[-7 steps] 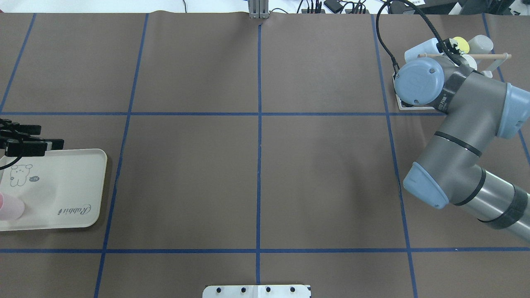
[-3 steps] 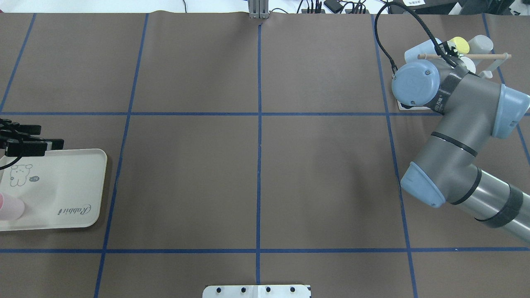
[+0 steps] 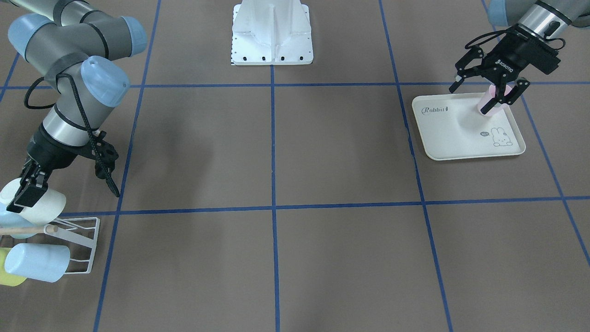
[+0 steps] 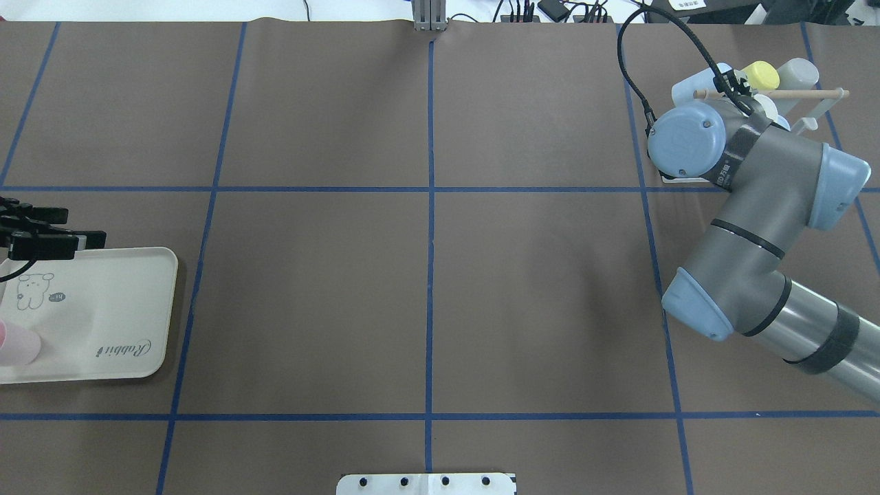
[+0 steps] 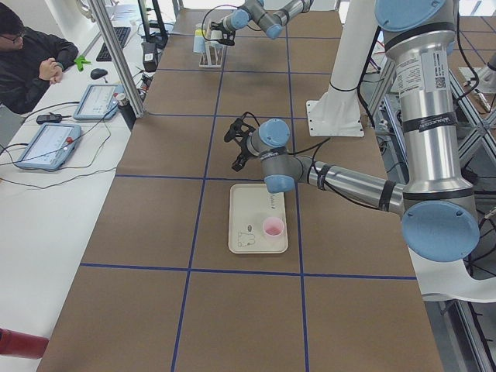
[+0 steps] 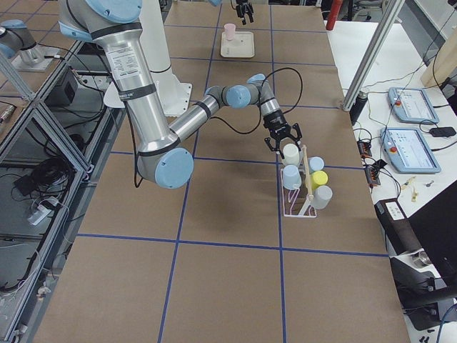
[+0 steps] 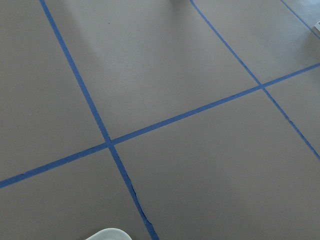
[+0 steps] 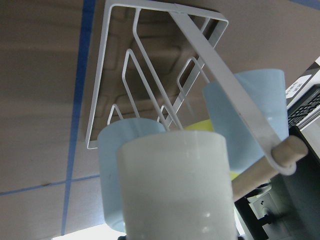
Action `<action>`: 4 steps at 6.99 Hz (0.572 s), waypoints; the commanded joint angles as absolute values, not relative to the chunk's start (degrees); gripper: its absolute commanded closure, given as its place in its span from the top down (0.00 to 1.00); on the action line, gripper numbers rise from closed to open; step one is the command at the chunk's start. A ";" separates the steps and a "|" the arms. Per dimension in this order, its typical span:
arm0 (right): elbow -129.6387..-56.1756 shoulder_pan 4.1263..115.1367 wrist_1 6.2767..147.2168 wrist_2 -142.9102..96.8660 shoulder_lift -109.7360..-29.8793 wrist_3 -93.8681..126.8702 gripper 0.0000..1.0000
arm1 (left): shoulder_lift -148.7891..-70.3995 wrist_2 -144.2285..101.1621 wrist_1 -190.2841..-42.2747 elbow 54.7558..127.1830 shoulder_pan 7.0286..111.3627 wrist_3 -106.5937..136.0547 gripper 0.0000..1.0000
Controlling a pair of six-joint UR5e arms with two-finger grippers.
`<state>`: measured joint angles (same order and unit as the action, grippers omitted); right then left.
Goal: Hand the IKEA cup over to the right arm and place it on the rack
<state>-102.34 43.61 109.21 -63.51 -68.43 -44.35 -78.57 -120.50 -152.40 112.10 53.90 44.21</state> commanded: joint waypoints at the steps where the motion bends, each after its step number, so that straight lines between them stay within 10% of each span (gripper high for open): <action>1: -100.03 43.07 107.41 -63.46 -68.47 -44.47 0.11 | -78.57 -120.50 -152.40 111.45 53.79 44.12 1.00; 4: -99.93 40.61 107.32 -62.06 -68.47 -44.30 0.58 | -78.57 -120.50 -152.58 111.27 53.79 44.12 1.00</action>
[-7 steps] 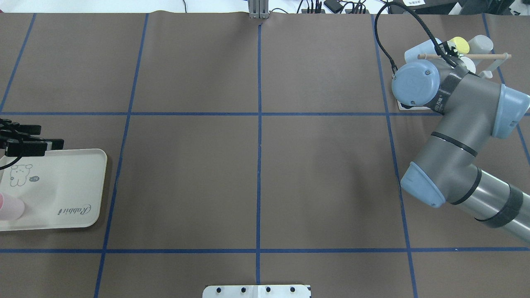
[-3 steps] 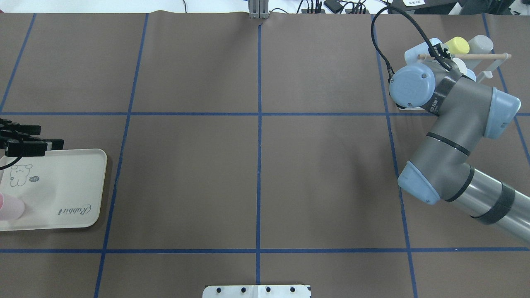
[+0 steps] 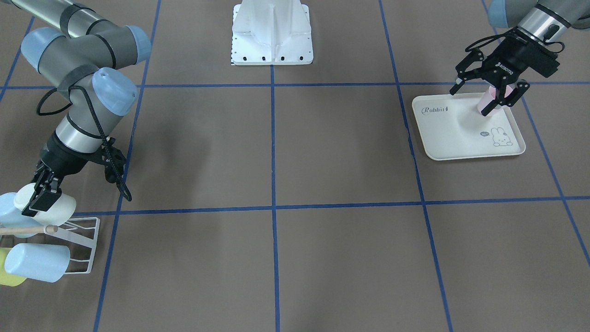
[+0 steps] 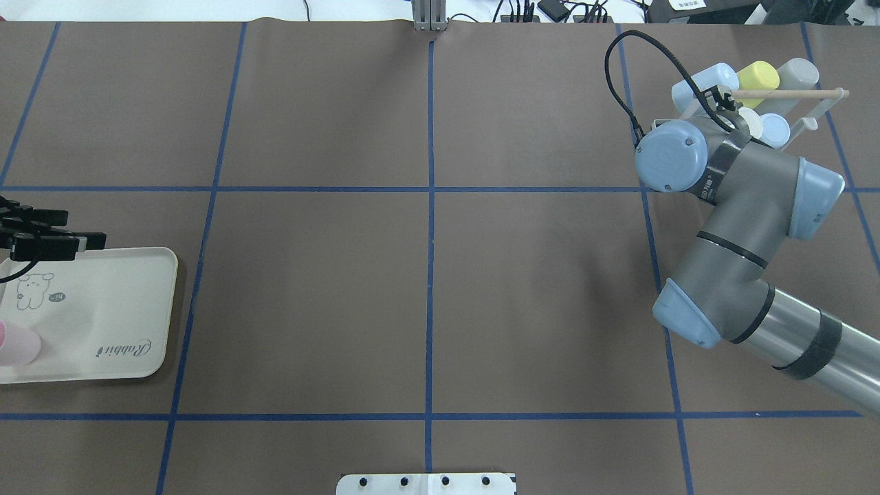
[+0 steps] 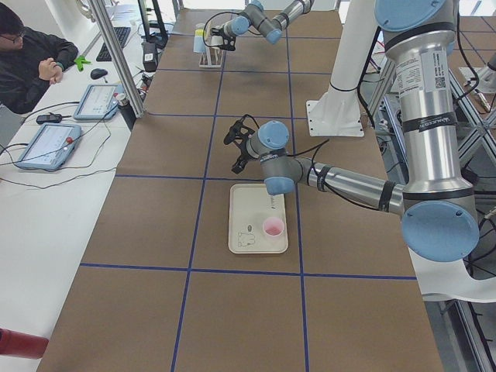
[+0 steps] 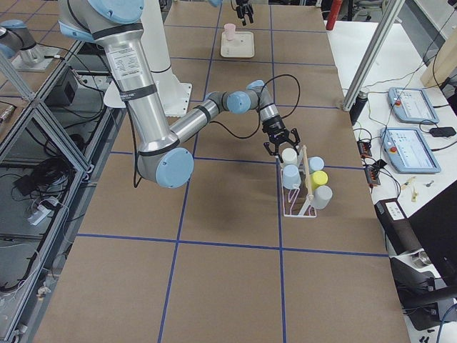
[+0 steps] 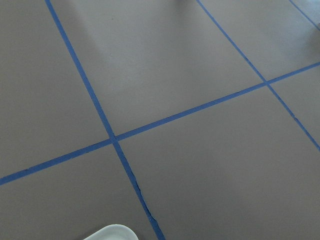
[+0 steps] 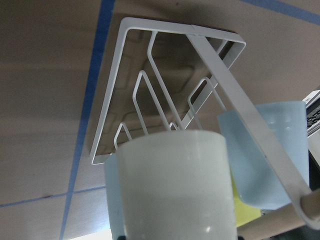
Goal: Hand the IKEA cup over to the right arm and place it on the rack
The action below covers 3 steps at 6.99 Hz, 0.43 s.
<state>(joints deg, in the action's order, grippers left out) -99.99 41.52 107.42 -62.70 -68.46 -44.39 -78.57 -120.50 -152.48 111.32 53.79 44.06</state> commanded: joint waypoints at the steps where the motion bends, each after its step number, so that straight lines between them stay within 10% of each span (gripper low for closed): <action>1: -99.93 40.52 107.31 -62.05 -68.47 -44.38 0.77 | -78.57 -120.41 -152.84 111.18 53.79 44.12 1.00; 3: -100.02 40.60 107.31 -62.05 -68.47 -44.38 0.92 | -78.57 -120.50 -152.93 111.18 53.79 44.12 1.00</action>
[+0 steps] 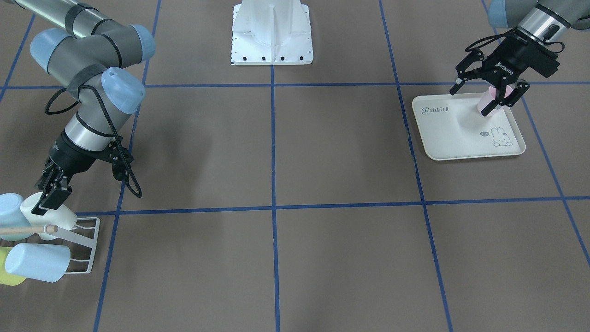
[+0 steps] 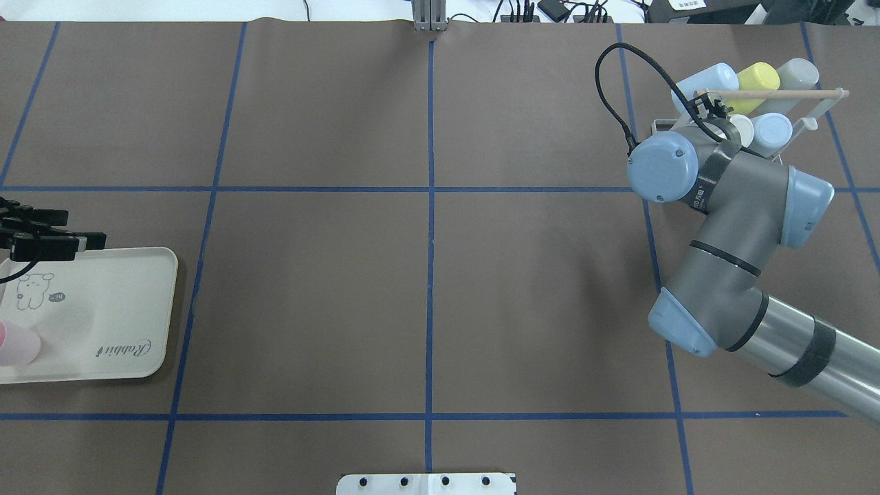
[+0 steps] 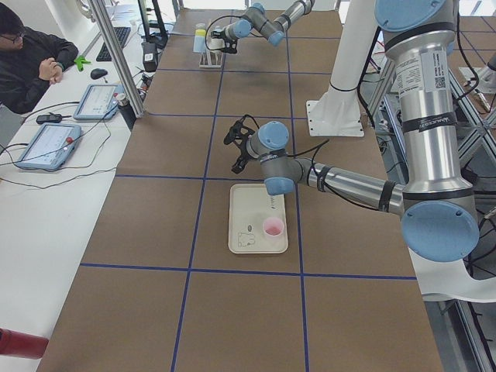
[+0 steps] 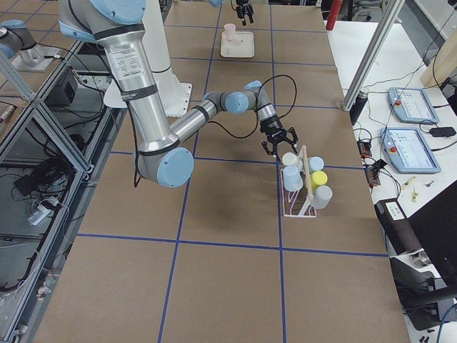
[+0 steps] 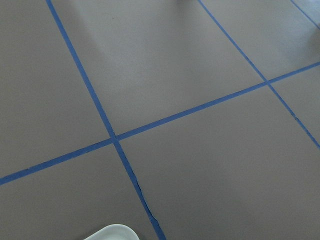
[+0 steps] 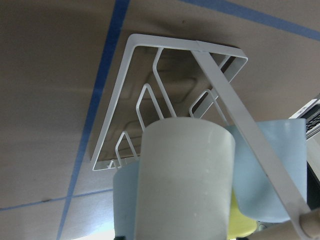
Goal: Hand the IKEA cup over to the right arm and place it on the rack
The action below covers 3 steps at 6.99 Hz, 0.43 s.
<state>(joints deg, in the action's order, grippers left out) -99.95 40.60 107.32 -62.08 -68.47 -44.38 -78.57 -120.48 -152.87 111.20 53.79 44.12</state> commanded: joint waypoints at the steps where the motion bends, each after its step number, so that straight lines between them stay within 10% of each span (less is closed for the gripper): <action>1: -100.02 40.61 107.31 -62.05 -68.47 -44.38 0.92 | -78.57 -120.50 -152.93 111.18 53.79 44.12 1.00; 3: -102.20 40.87 107.31 -62.40 -65.42 -43.60 0.97 | -78.57 -120.41 -152.93 111.18 53.79 43.95 1.00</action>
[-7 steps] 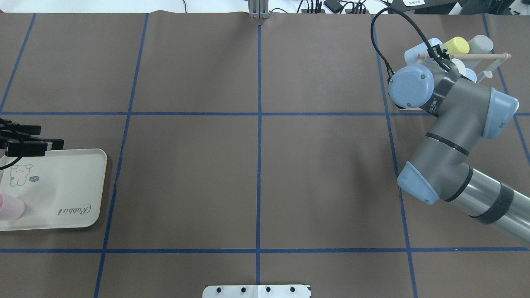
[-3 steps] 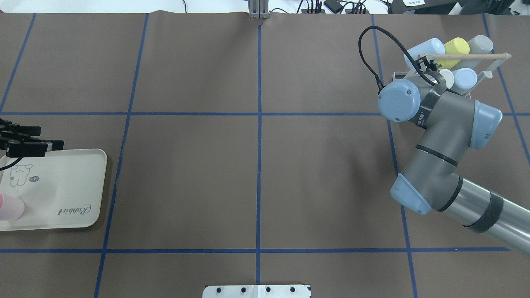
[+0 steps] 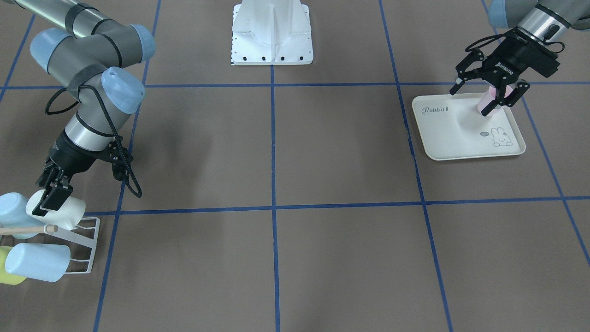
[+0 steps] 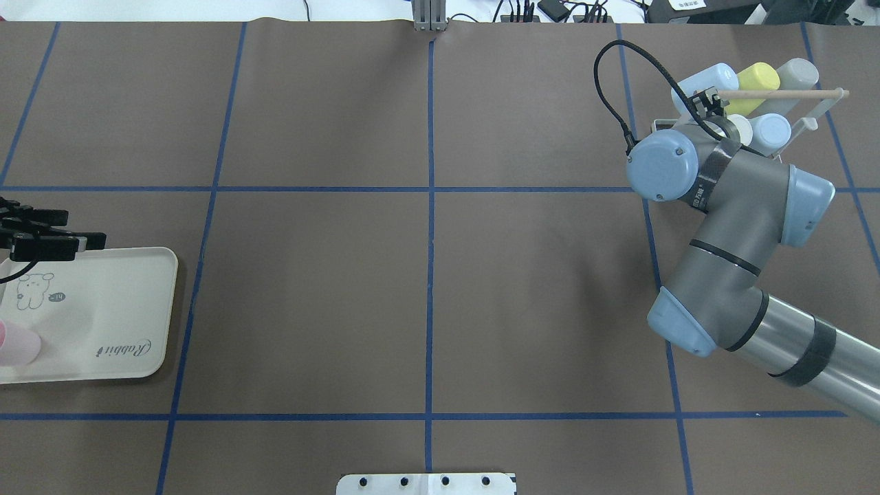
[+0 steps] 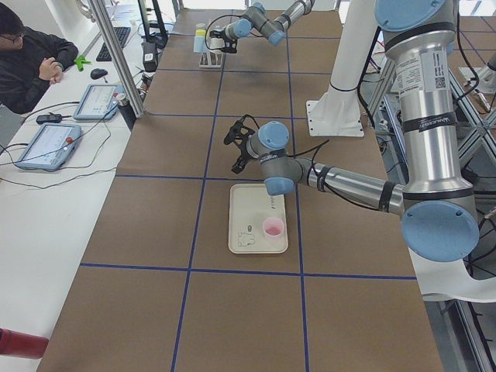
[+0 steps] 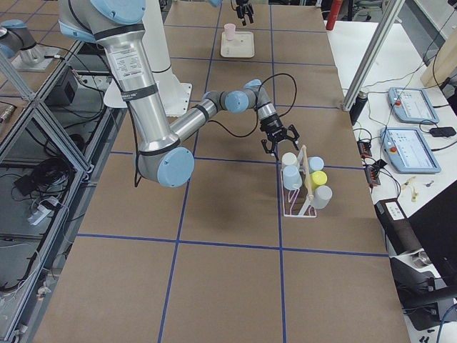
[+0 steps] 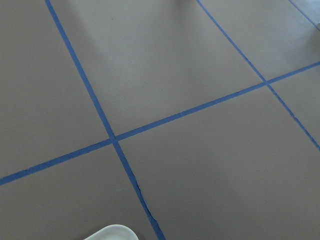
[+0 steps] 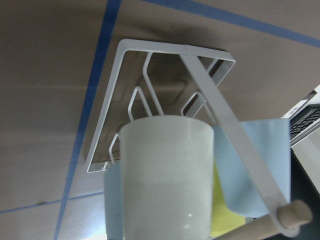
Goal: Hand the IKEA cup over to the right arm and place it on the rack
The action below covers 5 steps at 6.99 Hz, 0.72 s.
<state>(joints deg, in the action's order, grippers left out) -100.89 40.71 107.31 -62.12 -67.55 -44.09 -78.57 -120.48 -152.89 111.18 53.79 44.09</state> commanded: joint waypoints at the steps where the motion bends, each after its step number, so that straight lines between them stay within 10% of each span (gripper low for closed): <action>1: -105.44 40.87 107.40 -64.66 -65.04 -40.72 0.97 | -78.05 -120.15 -154.06 110.14 53.88 43.42 1.00; 5: -111.18 40.87 99.17 -84.33 -65.30 -17.90 0.99 | -66.58 -113.56 -165.14 104.32 54.23 37.91 1.00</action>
<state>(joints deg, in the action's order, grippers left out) -110.30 40.83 102.77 -78.39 -65.23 -24.87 -71.50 -115.70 -162.58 104.95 54.16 40.87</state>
